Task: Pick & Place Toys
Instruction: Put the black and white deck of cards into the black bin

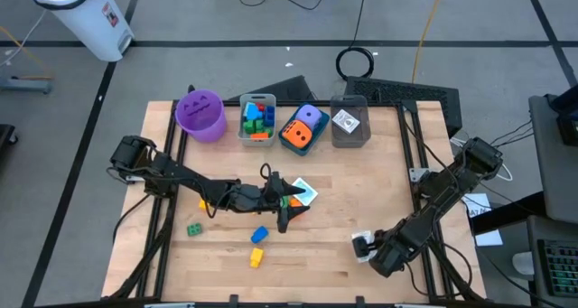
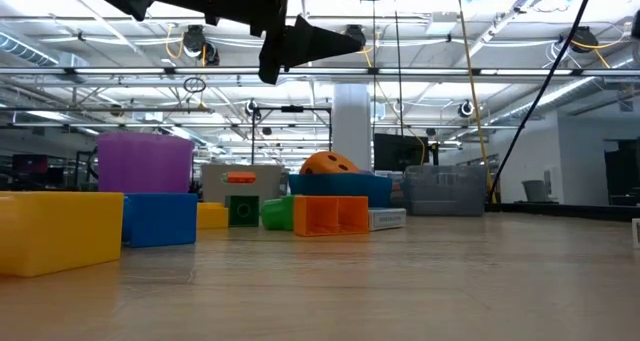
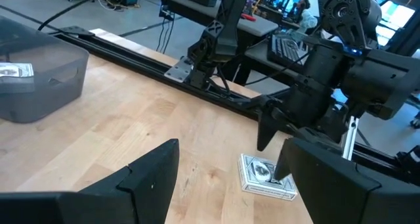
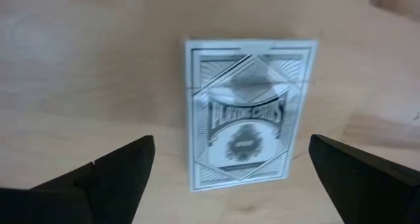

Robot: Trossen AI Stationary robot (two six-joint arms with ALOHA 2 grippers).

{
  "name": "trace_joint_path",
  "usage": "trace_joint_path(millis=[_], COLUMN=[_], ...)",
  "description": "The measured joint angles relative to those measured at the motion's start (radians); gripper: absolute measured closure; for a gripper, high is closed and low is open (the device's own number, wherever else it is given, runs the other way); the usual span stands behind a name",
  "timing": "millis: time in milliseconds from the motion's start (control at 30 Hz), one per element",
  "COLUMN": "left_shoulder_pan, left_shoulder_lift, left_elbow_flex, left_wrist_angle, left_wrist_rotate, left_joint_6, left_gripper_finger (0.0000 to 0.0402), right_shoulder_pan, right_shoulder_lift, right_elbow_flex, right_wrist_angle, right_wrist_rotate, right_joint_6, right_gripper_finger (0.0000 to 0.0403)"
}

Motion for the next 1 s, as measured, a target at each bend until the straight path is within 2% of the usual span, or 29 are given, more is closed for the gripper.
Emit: trace_joint_path(millis=[367, 733, 1000], left_shoulder_pan=[-0.003, -0.003, -0.004], left_shoulder_lift=[0.0, 0.0, 0.0], left_elbow_flex=[0.0, 0.0, 0.0], left_wrist_angle=[0.0, 0.0, -0.016], left_wrist_rotate=[0.001, 0.001, 0.003], left_joint_6=[-0.011, -0.011, -0.012], left_gripper_finger=[0.0112, 0.0112, 0.0112], right_shoulder_pan=[-0.034, -0.054, -0.054], right_shoulder_lift=[0.007, 0.076, 0.085], right_elbow_flex=[0.001, 0.001, 0.003], right_wrist_angle=[0.057, 0.067, 0.065], right_wrist_rotate=[-0.054, -0.053, -0.049], right_joint_6=[-0.037, -0.062, -0.016], right_gripper_finger=[0.0005, 0.0005, 0.0005])
